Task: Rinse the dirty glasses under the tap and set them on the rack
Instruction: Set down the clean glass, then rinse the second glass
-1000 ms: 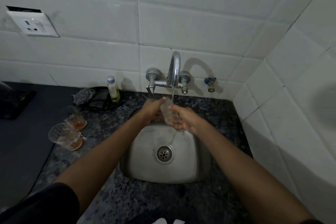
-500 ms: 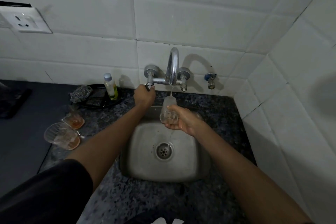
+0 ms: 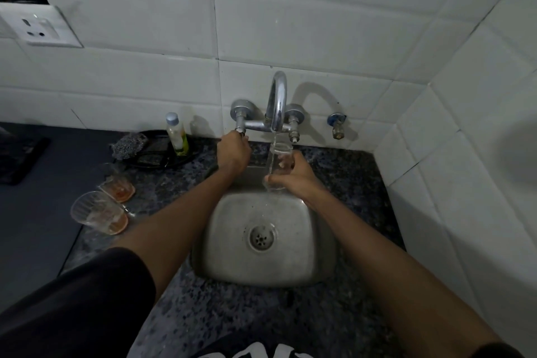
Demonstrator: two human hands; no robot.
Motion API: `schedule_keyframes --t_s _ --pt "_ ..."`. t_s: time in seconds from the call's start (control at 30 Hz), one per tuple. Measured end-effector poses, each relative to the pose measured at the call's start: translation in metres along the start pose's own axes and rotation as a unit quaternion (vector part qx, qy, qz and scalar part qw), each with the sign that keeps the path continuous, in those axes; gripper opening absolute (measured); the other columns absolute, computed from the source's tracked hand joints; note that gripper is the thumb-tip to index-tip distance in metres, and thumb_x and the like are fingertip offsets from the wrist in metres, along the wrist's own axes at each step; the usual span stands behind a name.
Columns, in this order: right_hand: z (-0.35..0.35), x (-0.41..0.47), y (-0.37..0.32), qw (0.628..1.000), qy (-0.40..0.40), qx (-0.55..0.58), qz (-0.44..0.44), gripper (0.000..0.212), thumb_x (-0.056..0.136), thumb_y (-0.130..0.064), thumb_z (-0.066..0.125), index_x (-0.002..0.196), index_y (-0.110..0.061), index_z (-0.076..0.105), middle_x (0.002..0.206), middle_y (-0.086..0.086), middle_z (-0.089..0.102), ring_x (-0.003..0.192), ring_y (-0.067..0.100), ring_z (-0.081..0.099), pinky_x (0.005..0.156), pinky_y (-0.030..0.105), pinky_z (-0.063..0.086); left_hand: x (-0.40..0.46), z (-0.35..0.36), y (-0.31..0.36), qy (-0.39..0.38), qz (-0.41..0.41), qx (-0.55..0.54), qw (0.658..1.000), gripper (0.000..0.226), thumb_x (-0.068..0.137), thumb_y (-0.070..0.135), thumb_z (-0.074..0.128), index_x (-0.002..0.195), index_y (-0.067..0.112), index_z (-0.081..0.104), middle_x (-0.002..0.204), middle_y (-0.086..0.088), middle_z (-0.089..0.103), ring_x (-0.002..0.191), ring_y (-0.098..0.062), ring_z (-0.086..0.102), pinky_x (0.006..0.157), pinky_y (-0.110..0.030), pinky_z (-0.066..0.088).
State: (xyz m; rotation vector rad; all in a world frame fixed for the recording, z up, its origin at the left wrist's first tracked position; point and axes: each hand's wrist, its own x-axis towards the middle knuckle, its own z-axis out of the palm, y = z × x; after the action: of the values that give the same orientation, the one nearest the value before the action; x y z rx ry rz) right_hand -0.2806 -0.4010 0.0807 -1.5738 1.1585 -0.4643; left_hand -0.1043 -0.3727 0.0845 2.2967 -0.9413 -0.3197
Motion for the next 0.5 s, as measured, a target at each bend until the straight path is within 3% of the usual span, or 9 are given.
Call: schedule_keyframes --t_s 0.17,0.27,0.33,0.5 --pt "-0.001 -0.002 0.001 0.999 0.01 -0.014 -0.036 0.071 0.068 -0.009 0.095 0.124 -0.011 0.053 0.119 0.01 0.066 0.107 0.021 0.07 0.088 0.035 0.06 -0.001 -0.001 0.0 0.0 0.01 0.013 1.0 0.033 0.104 0.025 0.055 0.112 -0.004 0.067 0.108 -0.023 0.072 0.101 -0.041 0.069 0.083 -0.043 0.054" --pt "-0.003 -0.004 0.002 0.995 0.034 -0.034 -0.085 0.078 0.06 -0.018 0.099 0.125 -0.023 0.054 0.121 0.001 0.068 0.11 0.019 0.07 0.096 0.044 0.06 0.0 -0.001 -0.001 -0.003 0.014 0.019 1.0 0.033 0.104 0.026 0.055 0.112 -0.004 0.067 0.109 -0.024 0.072 0.101 -0.042 0.069 0.083 -0.044 0.054" --pt "-0.004 -0.007 0.001 0.99 0.051 -0.045 -0.12 0.078 0.06 -0.015 0.1 0.123 -0.027 0.055 0.12 -0.002 0.07 0.11 0.016 0.07 0.097 0.041 0.059 0.001 0.0 -0.002 -0.004 0.01 0.019 1.0 0.033 0.104 0.027 0.056 0.113 -0.004 0.067 0.108 -0.023 0.072 0.101 -0.041 0.069 0.083 -0.044 0.054" --pt "-0.006 -0.011 0.0 0.979 0.101 -0.045 -0.173 0.069 0.061 -0.021 0.099 0.117 -0.022 0.06 0.11 -0.005 0.072 0.101 0.012 0.071 0.09 0.038 0.06 0.001 0.001 -0.002 -0.005 0.006 0.025 1.0 0.034 0.104 0.027 0.056 0.113 -0.004 0.066 0.108 -0.023 0.072 0.101 -0.042 0.069 0.082 -0.044 0.054"
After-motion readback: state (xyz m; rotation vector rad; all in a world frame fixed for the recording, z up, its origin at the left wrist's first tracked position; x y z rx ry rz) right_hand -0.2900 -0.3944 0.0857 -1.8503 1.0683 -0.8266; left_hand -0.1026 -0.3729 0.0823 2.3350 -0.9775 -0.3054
